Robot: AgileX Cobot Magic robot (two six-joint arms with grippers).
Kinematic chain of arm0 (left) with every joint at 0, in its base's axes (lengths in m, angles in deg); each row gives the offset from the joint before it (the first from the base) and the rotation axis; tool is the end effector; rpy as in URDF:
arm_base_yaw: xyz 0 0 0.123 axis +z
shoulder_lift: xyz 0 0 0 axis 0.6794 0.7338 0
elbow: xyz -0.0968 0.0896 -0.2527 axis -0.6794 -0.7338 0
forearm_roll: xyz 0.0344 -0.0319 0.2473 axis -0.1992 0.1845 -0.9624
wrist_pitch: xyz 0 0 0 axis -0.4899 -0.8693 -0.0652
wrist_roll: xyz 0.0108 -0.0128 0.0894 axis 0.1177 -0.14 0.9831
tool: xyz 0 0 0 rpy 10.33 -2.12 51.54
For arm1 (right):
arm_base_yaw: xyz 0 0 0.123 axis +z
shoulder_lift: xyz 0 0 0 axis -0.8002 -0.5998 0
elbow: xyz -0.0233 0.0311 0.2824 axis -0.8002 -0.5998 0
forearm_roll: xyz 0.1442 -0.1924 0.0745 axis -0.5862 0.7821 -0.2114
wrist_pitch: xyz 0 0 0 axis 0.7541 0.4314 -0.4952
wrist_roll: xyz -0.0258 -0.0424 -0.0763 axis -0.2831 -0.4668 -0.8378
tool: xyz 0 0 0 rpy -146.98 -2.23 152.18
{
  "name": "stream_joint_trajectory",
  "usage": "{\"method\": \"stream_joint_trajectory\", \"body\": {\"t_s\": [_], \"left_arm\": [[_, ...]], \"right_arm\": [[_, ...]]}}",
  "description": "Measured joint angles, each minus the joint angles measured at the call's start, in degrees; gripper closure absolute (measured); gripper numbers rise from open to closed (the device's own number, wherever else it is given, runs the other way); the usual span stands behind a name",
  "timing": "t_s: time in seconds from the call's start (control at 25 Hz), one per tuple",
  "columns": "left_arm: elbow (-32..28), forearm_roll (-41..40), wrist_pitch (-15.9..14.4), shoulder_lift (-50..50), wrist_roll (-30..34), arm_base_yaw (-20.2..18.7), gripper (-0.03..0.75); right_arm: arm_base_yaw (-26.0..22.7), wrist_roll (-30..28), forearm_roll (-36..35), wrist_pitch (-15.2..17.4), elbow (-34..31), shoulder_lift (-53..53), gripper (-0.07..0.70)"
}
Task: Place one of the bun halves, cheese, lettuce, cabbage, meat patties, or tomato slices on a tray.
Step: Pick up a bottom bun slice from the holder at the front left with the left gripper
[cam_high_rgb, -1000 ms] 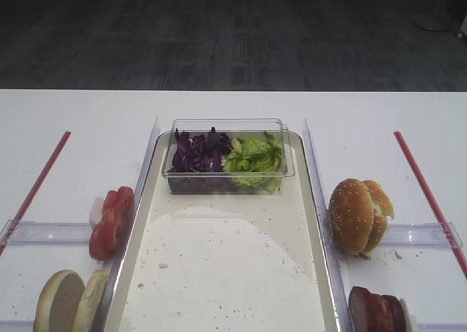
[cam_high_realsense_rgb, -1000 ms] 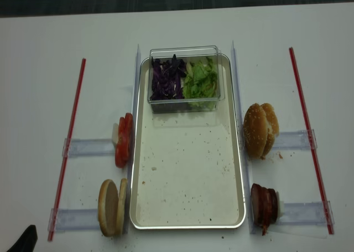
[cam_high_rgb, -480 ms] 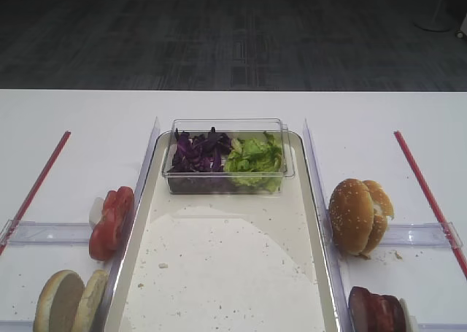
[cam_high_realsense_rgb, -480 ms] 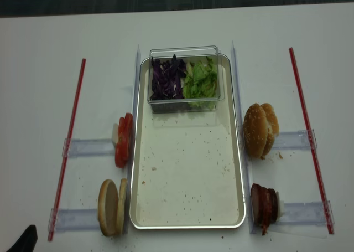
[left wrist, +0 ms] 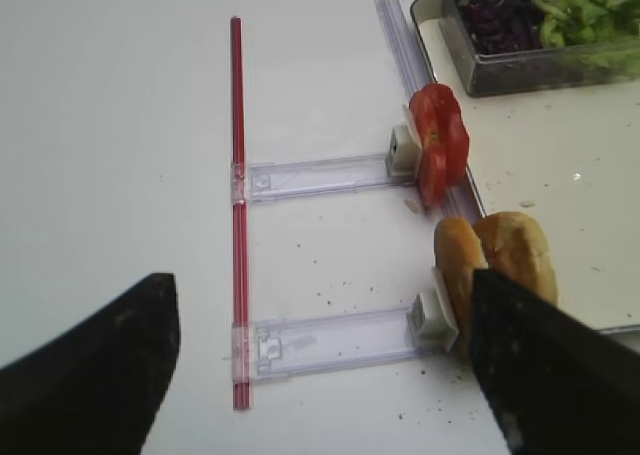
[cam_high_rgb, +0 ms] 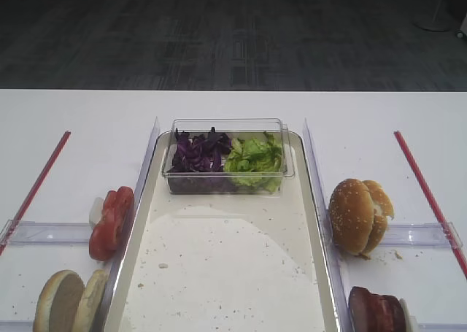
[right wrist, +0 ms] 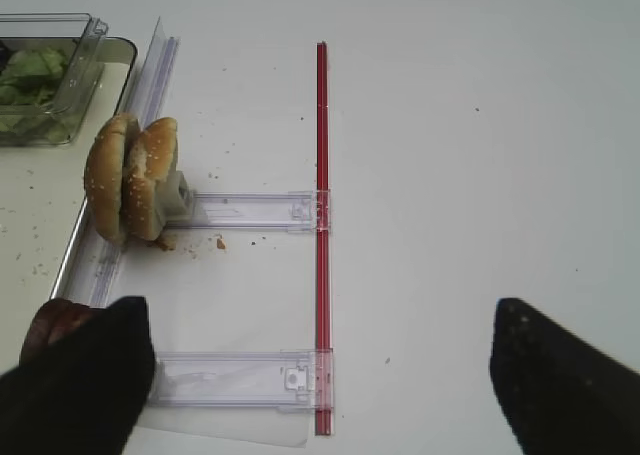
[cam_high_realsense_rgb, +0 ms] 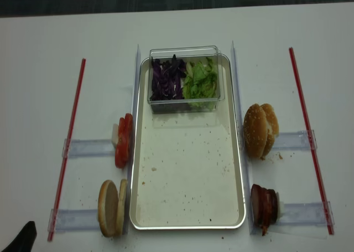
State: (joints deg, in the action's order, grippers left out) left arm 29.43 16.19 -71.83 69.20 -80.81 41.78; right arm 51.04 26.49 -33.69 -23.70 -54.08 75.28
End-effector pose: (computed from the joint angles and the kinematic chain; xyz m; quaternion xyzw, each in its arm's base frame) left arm -0.0118 -0.0032 0.2685 0.0097 0.8740 -0.0242 0.4853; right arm -0.0082 0.0050 0.2659 -0.0050 0.8727 0.0087 0.4881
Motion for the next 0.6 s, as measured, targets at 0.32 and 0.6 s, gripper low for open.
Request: {"method": "stream_joint_trajectory", "body": {"t_s": [0.32,0.6], "left_arm": [[0.2,1.4,0.1,8.1,0.0,0.0,0.171],[3.9,2.3,0.1,26.7,0.0,0.0,0.171]], "right_arm": [[0.0,0.0,0.0,0.0,0.0,0.0,-0.060],[0.0,0.0,0.0,0.0,0.0,0.0,-0.060]]}}
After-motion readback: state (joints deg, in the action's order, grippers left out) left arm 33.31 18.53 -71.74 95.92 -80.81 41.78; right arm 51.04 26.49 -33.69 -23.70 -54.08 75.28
